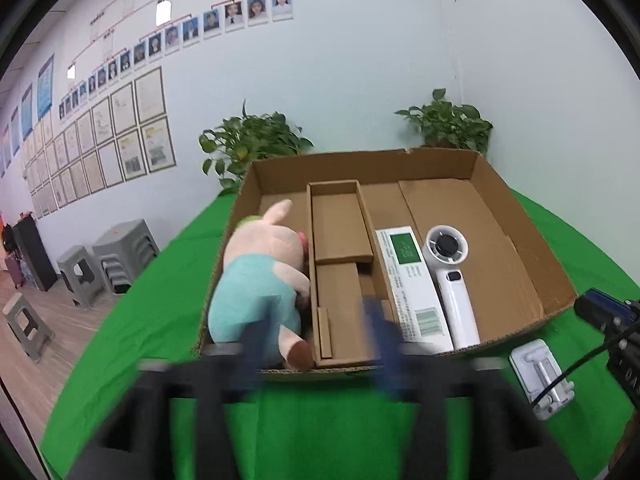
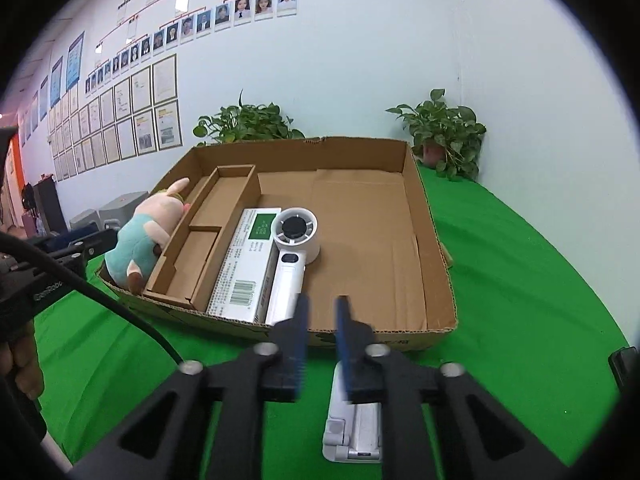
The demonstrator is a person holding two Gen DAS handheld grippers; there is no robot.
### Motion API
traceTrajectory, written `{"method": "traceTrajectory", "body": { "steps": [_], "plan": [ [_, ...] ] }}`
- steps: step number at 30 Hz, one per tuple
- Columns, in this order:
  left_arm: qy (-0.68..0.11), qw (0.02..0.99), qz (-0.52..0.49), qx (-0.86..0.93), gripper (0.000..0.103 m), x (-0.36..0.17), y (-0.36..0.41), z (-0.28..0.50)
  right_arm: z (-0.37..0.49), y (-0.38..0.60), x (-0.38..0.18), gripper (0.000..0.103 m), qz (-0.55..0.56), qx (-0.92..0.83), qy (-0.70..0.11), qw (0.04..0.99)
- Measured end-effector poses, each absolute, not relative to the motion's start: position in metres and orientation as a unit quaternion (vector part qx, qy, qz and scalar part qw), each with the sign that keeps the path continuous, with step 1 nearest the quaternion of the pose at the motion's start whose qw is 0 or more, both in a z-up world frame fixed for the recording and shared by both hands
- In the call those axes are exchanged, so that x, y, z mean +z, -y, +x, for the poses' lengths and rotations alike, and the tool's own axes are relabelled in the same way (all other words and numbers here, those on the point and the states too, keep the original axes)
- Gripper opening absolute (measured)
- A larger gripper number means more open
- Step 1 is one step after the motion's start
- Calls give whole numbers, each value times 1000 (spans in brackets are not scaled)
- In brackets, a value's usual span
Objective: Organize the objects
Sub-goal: 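Move both grippers to the white phone stand and grasp it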
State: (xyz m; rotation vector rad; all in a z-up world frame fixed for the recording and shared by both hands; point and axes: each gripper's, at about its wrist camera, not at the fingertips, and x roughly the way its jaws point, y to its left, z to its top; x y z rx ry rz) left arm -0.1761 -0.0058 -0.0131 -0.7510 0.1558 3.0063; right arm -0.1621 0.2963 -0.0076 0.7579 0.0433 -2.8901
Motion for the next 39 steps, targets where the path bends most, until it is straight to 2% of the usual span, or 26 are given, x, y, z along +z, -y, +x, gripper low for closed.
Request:
{"method": "traceTrajectory", "body": {
  "steps": [1, 2, 8, 14, 24, 27, 30, 35, 39],
  "plan": [
    [-44, 18, -234, 971, 101, -12, 8, -175, -162, -297, -9, 77, 258, -963, -10, 82],
    [-36, 17, -226, 973, 102, -10, 11, -173, -163, -299, -11, 102, 262, -961, -2, 92],
    [-23, 32, -263, 964, 102, -19, 17, -181, -177, -299, -35, 102, 320, -940, 17, 115],
    [9, 88, -299, 950, 102, -33, 19, -185, -172, -298, -57, 102, 360, -922, -13, 141],
    [57, 171, -370, 911, 102, -71, 11, -197, -178, -331, -100, 98, 445, -891, -14, 91],
    [56, 184, -377, 906, 102, -76, 6, -200, -182, -324, -105, 86, 449, -888, -25, 97],
    [62, 194, -382, 901, 102, -78, 5, -202, -186, -320, -110, 71, 448, -889, -46, 78],
    [75, 200, -380, 900, 101, -76, 11, -206, -181, -320, -109, 67, 441, -890, -59, 94],
    [89, 215, -390, 891, 98, -77, 15, -210, -160, -306, -108, 68, 441, -883, -70, 141]
  ]
}}
